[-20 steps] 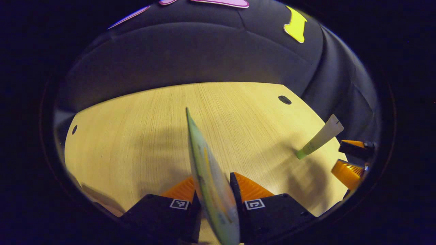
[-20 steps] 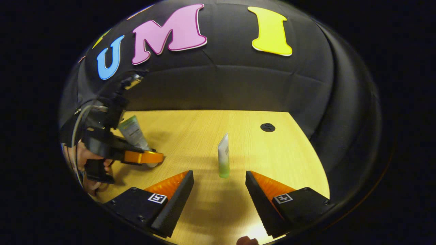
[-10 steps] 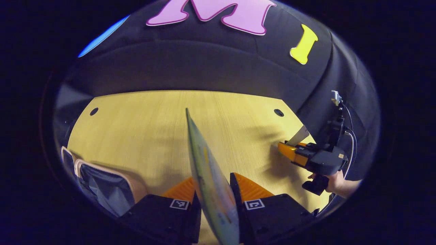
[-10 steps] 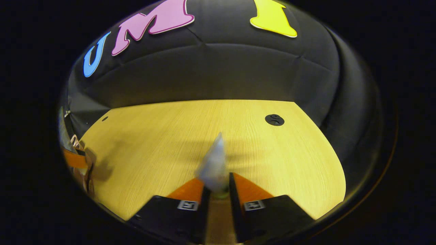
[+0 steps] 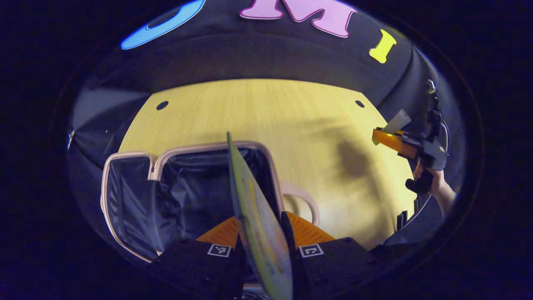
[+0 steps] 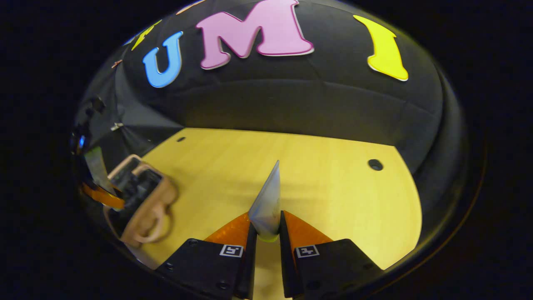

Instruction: First open the suitcase, pack the skin care products into it, and then close the suitcase.

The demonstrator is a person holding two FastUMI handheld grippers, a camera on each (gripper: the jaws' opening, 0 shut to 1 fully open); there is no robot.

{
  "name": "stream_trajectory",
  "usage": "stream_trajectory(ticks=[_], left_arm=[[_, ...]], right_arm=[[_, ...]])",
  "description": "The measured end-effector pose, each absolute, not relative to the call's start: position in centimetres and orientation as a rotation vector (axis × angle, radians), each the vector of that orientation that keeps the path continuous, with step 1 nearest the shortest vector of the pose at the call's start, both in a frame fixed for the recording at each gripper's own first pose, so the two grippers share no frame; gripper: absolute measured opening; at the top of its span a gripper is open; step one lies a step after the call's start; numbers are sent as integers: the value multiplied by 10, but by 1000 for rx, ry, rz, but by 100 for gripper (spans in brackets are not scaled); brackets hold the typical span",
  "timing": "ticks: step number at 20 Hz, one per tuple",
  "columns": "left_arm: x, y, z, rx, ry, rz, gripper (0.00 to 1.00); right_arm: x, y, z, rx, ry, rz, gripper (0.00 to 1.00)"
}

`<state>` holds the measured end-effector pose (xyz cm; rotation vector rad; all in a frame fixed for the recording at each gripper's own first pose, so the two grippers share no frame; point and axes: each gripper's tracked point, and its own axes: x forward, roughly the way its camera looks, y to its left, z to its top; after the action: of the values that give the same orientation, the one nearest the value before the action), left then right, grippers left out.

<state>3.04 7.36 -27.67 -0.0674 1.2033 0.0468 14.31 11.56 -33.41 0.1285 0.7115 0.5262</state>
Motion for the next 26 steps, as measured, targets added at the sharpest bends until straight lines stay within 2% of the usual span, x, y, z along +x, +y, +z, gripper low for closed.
stream_trajectory(ticks=[1, 3, 4, 7, 8, 9, 10, 12, 13, 15, 18, 21, 22, 23, 24, 25, 26], left_arm=[[14, 85, -279, -93, 1254, 56, 46], [-23, 112, -291, -140, 1399, 108, 44], [-39, 125, -301, -164, 1461, 134, 47], [-69, 148, -340, -262, 1597, 179, 47], [-73, 153, -350, -288, 1622, 197, 45], [-77, 157, -356, -300, 1633, 203, 47], [-75, 160, -361, -295, 1617, 210, 48], [-65, 150, -347, -314, 1567, 175, 65], [-60, 151, -338, -296, 1527, 156, 82], [-40, 154, -308, -272, 1396, 107, 89], [-25, 184, -263, -269, 1220, 119, 89], [-39, 253, -232, -219, 1139, 257, 90], [-47, 266, -227, -222, 1139, 309, 90], [-52, 287, -214, -221, 1120, 355, 91], [-58, 305, -202, -213, 1096, 393, 91], [-66, 325, -194, -206, 1080, 435, 91], [-72, 347, -190, -213, 1062, 479, 91]], right_arm=[[128, 140, -320, 173, 721, 562, 30], [90, 186, -303, 236, 741, 629, 30], [75, 205, -296, 251, 749, 655, 30], [39, 256, -289, 254, 787, 728, 30], [26, 272, -288, 256, 811, 757, 30], [13, 287, -288, 255, 833, 784, 30], [-1, 303, -292, 252, 865, 810, 30], [-30, 328, -312, 231, 976, 848, 30], [-41, 340, -321, 224, 1032, 863, 30], [-55, 359, -340, 222, 1140, 872, 30], [-68, 382, -366, 200, 1258, 806, 31], [-87, 389, -404, 169, 1451, 673, 31], [-89, 392, -410, 180, 1475, 646, 24], [-89, 393, -413, 176, 1486, 626, 38], [-92, 392, -415, 161, 1492, 605, 24], [-92, 389, -417, 146, 1500, 582, 31], [-92, 389, -418, 133, 1508, 558, 33]])
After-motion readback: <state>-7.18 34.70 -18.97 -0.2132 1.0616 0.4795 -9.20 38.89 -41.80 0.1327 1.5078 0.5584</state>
